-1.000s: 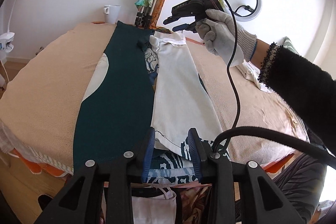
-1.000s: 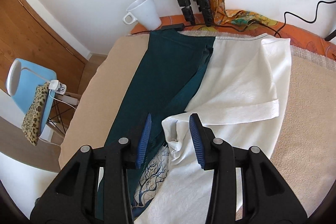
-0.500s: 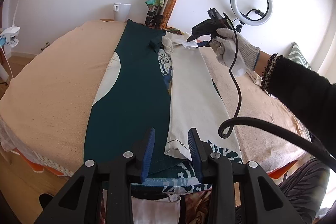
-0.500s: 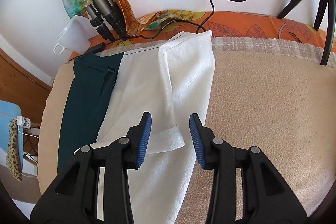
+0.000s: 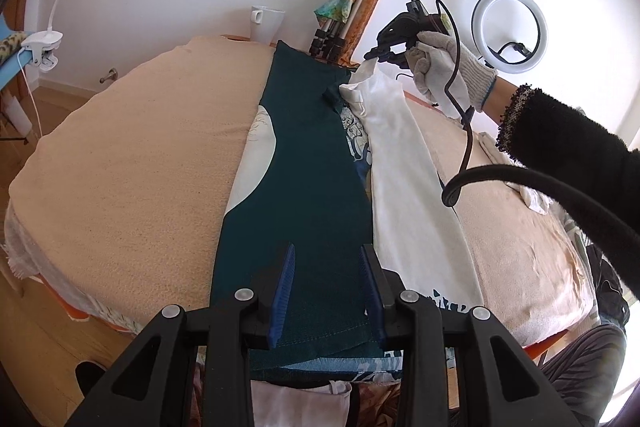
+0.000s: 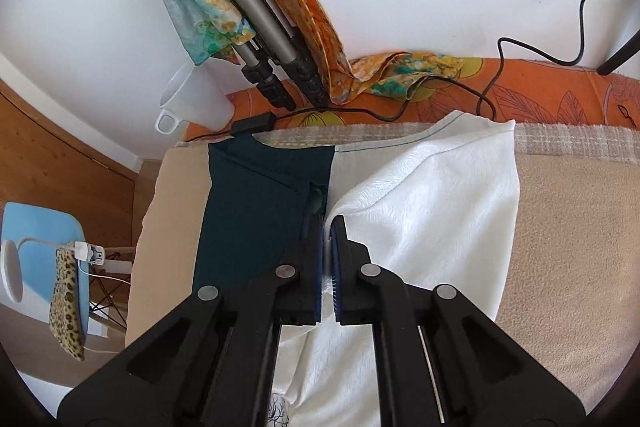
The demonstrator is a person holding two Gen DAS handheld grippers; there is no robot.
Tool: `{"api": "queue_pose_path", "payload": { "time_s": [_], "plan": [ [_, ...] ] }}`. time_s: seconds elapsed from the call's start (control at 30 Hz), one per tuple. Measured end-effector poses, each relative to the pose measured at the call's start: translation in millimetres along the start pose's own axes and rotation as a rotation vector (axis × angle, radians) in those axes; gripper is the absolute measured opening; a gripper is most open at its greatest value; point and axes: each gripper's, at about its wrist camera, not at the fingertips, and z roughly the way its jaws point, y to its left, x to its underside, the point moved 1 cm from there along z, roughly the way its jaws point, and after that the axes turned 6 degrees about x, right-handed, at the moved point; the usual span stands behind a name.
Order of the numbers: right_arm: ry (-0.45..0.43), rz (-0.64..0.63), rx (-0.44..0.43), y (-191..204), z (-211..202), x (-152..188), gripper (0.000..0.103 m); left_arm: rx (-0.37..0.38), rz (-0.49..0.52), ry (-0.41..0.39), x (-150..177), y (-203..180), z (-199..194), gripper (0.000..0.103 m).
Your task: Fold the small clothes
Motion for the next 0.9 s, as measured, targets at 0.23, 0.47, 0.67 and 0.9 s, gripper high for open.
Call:
{"api": "queue_pose_path", "payload": {
  "time_s": [0.23,0.47,0.67,0.9],
  "plan": [
    [0.019,0.012,0.023,28.5,45.1,-15.4,0.008,-0.041,-0.030,-0.010,-2.5,13.4,-0.2,0.032],
    [0.000,0.035,-0.045,33.0,45.7,-14.8,0.046,-0.063,-0.018,-0.012,-1.7,15.4,-1.7,0.032],
    [-0.058,0.010,-0.051,24.6,-10.6,-1.4,0.046,-0.061,0.021,-0.019,0.2,7.3,-9.4,0.033],
    [-0.153,-0.075,-0.002,16.9,-105.3,35.8,0.046,-0.055,0.091,0.002,-5.1,0.8,-19.5,0.034]
  ]
}}
